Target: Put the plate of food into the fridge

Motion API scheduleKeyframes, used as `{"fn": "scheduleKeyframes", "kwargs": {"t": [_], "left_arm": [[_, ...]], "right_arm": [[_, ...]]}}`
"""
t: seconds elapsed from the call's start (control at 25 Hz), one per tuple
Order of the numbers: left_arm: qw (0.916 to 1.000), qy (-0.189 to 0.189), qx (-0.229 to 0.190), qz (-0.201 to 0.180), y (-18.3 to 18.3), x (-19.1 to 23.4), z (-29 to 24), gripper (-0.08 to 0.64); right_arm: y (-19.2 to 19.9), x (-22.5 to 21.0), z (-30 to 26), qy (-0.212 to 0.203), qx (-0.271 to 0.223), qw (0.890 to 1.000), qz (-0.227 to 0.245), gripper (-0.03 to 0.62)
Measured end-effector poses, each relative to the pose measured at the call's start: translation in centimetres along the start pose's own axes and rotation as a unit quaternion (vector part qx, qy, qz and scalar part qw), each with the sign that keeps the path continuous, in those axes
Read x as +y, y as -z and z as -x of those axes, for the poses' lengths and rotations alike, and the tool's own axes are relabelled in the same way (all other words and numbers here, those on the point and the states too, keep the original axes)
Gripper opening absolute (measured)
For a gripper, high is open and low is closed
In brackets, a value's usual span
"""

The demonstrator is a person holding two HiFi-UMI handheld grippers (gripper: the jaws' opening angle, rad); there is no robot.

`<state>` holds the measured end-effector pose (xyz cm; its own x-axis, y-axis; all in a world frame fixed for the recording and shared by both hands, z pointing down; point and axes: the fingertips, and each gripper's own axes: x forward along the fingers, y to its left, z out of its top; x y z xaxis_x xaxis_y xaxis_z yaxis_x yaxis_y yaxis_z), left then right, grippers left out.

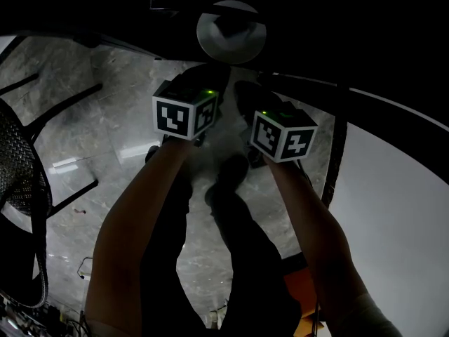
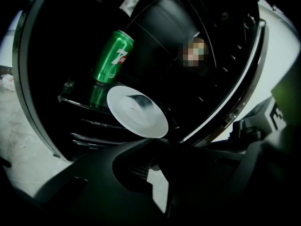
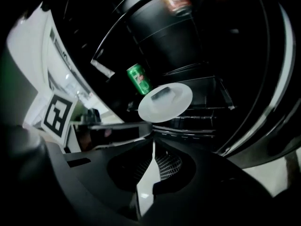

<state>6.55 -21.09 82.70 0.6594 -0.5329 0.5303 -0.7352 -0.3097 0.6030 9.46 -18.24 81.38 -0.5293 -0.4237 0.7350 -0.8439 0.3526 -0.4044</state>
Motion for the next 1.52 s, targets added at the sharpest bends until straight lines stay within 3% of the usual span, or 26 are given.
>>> {"fn": "scheduleKeyframes", "kwargs": {"t": [0.48,1.08,1.52], "left_arm": [[0.9994,-0.018,-0.024,0.019,-1.5,1.0,-0.4,0.011],[0.9979,-0.035,-0.052,0.014,-2.8,2.1,-0.9,0.012],[0.9969,-0.040,-0.066,0.012,-3.5,2.3,-1.4,0.012]], "right_arm": [[1.1,0.2,0.4,0.011,0.019,0.998,0.054,0.031],[-1.2,0.0,0.1,0.006,-0.007,0.998,0.056,0.031],[-0.9,-0.3,0.3,0.005,0.000,0.998,0.068,0.031]]}}
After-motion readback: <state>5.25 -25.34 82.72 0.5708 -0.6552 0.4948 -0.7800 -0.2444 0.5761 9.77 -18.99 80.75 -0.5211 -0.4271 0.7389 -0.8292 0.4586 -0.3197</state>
